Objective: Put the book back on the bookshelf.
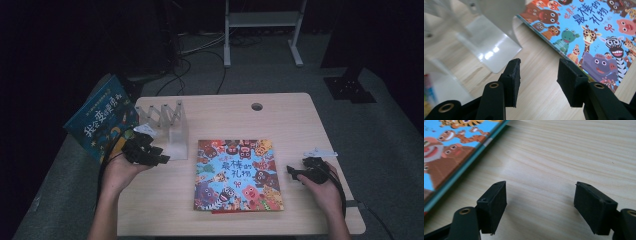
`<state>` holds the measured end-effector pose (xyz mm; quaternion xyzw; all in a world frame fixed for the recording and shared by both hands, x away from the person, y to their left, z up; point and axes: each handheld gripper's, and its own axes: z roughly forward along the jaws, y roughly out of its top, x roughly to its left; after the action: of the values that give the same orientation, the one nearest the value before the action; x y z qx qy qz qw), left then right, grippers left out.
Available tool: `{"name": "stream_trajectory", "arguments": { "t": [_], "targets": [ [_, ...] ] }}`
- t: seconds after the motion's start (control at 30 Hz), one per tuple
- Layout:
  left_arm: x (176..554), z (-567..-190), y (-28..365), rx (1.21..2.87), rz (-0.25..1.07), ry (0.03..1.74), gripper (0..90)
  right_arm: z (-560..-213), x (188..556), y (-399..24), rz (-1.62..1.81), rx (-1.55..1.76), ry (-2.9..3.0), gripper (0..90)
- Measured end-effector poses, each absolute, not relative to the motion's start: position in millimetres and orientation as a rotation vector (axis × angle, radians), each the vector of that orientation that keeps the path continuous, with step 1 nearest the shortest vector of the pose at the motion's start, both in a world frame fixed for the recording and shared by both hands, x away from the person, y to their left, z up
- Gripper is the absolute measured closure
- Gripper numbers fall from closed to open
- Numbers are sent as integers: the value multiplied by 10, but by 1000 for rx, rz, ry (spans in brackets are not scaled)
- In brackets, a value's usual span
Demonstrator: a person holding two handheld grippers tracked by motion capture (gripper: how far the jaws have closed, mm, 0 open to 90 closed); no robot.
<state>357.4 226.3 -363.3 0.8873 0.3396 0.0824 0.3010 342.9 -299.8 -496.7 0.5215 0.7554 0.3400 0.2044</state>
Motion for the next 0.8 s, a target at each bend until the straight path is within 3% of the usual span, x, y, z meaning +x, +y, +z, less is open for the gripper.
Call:
{"name": "stream_trajectory", "arguments": {
  "t": [0.47, 0.8],
  "targets": [
    [3507, -4238, 1875, 2425, 161, 788, 418, -4675, 3456, -2740, 1056, 1368, 2164, 286],
    [3490, -4427, 1720, 2445, 133, 748, 396, -4656, 3569, -2570, 1086, 1349, 2198, 272]
  ]
}}
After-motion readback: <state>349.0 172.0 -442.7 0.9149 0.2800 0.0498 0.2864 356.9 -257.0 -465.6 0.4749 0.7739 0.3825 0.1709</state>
